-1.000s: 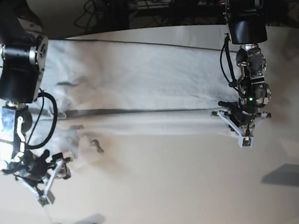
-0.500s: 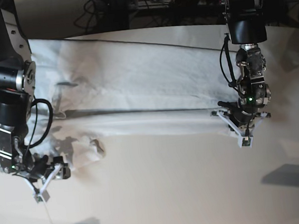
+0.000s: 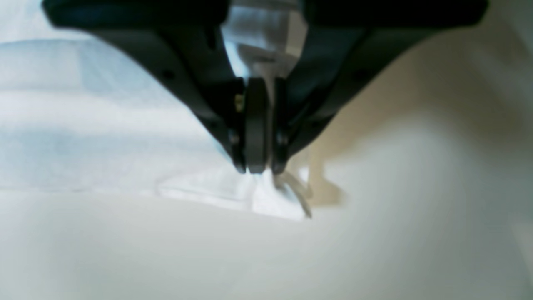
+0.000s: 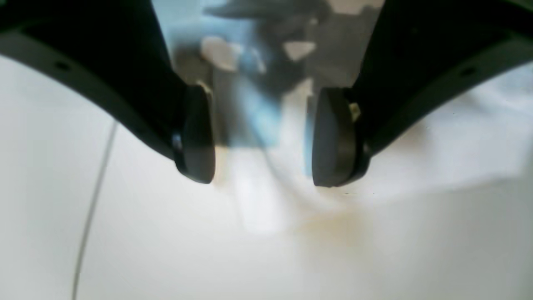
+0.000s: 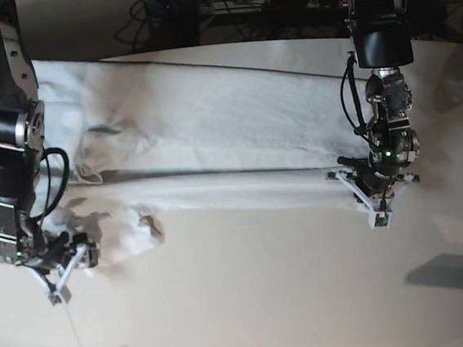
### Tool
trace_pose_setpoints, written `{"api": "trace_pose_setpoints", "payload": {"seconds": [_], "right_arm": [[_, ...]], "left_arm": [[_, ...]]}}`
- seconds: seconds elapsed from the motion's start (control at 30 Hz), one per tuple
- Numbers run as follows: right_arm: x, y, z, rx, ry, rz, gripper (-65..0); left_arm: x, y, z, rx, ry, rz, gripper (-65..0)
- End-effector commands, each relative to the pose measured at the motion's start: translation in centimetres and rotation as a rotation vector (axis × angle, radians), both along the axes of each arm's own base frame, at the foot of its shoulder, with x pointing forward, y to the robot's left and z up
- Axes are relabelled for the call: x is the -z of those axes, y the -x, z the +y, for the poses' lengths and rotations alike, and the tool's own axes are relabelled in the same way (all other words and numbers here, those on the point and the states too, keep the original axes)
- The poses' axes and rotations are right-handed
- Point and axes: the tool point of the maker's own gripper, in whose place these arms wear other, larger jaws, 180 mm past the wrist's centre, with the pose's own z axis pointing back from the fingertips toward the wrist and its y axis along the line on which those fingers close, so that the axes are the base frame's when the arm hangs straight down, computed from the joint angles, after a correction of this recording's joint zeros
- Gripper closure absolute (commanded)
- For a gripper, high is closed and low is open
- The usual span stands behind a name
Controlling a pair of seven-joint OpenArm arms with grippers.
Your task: Fold the T-shirt properly
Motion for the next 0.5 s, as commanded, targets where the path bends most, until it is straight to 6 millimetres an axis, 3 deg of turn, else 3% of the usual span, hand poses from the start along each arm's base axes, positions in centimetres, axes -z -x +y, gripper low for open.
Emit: {"api": "trace_pose_setpoints", "payload": {"seconds": [0.0,0.33,0.47], "right_arm": [[-2.8,-2.3,0.2,-0.023,0.022,-0.077,-35.8],[-2.6,-2.3,0.4,-0.045,0.046,-0.076,-35.8],[-1.8,-1.9,1.8,-0.059,0.026,-0.062,-35.5]], "left_arm": [[-1.0,-0.5,0.6,-0.004,-0.019,-0.017,0.0],[-0.9,-0.5,0.5,-0.005,-0.017,-0.014,0.0],[-0.9,-0.5,0.5,-0.005,-0.017,-0.014,0.0]]}}
